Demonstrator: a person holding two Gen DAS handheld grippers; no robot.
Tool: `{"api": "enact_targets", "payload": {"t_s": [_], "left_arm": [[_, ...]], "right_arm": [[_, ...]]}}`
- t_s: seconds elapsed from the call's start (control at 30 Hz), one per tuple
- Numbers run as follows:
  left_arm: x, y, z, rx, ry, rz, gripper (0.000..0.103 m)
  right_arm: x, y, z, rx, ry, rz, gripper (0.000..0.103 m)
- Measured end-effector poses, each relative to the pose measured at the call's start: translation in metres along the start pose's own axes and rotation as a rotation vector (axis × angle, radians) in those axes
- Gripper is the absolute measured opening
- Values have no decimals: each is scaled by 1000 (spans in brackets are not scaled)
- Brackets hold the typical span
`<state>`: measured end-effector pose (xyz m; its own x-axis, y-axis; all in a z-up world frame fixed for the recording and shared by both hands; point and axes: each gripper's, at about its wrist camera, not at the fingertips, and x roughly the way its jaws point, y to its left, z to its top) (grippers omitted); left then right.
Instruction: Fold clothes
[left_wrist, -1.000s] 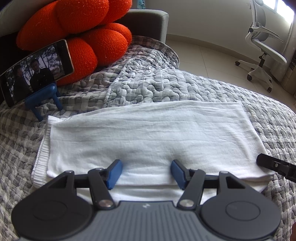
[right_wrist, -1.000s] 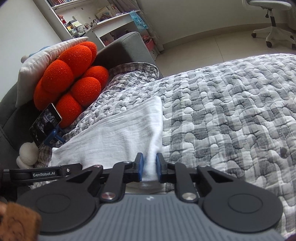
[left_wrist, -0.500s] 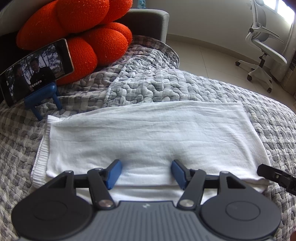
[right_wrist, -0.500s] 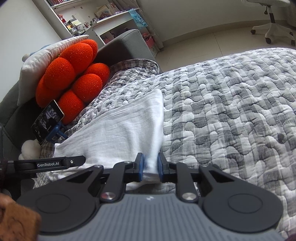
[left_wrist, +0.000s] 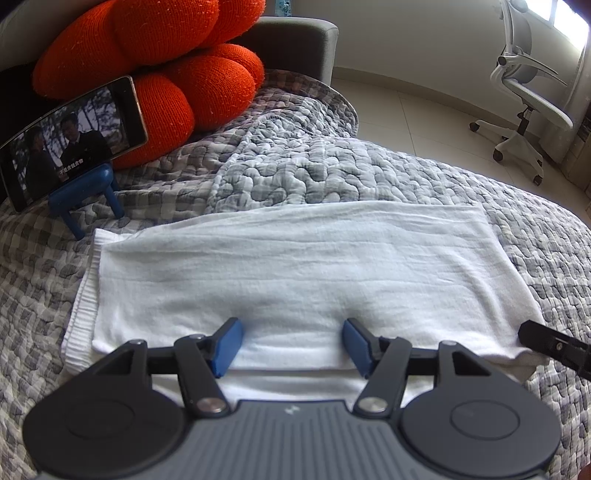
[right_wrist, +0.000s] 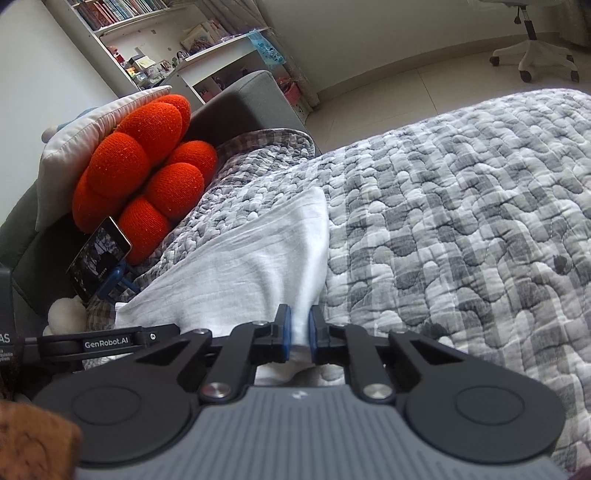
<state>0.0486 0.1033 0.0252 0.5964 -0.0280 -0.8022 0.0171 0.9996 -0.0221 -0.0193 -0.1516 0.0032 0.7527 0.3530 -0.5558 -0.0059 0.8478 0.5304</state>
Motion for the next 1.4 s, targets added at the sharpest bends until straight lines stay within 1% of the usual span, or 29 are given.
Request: {"api": "enact_targets", "payload": {"t_s": [0.07,0.13,0.23,0.3,0.4,0.47,0.53,0.63,0.73,0.9,0.93,0.97,1.03,1.13,1.2,1.23,1.33,1.4], "left_arm": [[0,0,0,0,1,-1,63],[0,0,0,1,1,-1,63],[0,0,0,5,0,1,63],[1,0,0,5,0,1,63],[0,0,0,0,2,-2,63],[0,1,1,-2,4,-6,63],[0,1,1,-5,6,-8,63],[0,1,1,-4,6,-9,63],[1,1,1,-2,6,-8,63],[1,1,1,1,7,-6,64],[0,1,1,1,7,-6,64],[0,1,1,0,7,-7,64],[0,1,1,0,7,-8,64],[0,1,1,-2,8,-8,64],[0,2,2,-6,9,-11,64],[0,2,2,-9,10,-13,64],[0,4,3,-17,12,-18,64],[0,4,3,-22,14,-22,64]], "right_arm": [[1,2,0,-9,8,0,14],[5,0,-2,13,30,-17,19],[5,-10,-4,80,21,7,19],[3,-11,-4,82,9,18,19],[-1,-4,-3,42,-20,-16,12],[-4,-1,-1,38,-40,-16,11],[-1,-1,-1,37,-26,-27,11],[3,-4,-3,53,-6,-28,19],[2,-9,-6,82,-4,-16,20],[1,-11,-6,106,-11,-23,21],[1,-11,-6,110,-13,-20,24],[1,-11,-6,112,-15,-12,30],[1,-9,-7,107,-17,-2,36],[2,-1,-5,59,-9,-28,36],[3,4,-5,32,-3,-46,27],[3,5,-5,32,-4,-50,19],[3,6,-4,43,-19,-61,13],[2,9,-3,34,-30,-72,12]]}}
